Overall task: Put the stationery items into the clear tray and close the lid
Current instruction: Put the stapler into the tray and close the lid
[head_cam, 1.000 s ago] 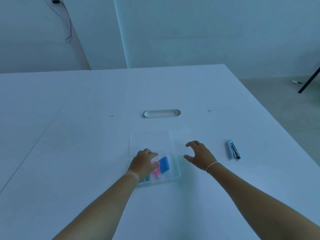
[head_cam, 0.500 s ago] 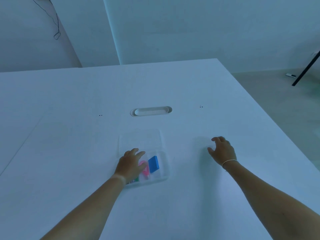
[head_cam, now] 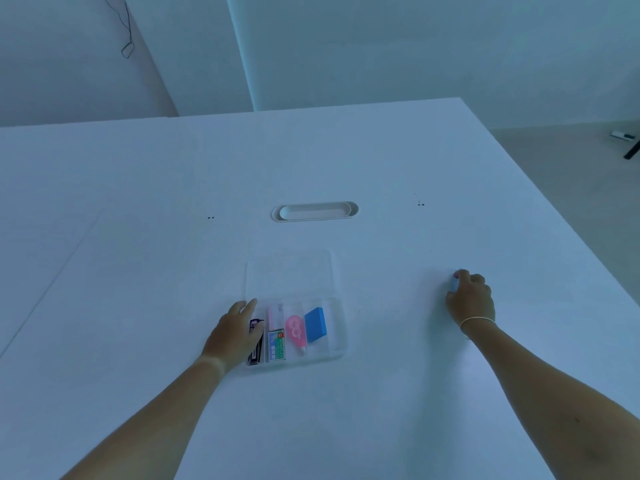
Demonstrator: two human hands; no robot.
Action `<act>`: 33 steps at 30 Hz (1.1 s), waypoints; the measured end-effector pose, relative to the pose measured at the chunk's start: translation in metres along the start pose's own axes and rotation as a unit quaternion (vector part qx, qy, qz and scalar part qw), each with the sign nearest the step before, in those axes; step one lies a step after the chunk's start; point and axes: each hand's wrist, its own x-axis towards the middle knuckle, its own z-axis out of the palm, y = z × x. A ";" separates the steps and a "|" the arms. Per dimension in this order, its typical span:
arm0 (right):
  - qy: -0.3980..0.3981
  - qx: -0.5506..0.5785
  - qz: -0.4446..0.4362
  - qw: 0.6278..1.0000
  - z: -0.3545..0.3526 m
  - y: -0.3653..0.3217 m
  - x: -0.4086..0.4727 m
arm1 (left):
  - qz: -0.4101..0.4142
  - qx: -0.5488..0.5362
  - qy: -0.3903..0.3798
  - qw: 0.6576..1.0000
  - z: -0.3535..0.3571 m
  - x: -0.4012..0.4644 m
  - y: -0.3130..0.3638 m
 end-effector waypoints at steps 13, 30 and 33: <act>-0.038 0.160 -0.022 0.986 0.022 -0.079 -0.040 | 0.006 -0.090 -0.005 0.996 -0.007 -0.005 -0.005; -0.107 0.136 -0.168 0.971 0.063 -0.144 -0.132 | 0.030 -0.113 -0.024 0.993 -0.005 -0.002 -0.011; -0.096 0.111 -0.180 0.973 0.067 -0.142 -0.135 | 0.031 -0.121 -0.027 0.992 -0.004 0.000 -0.014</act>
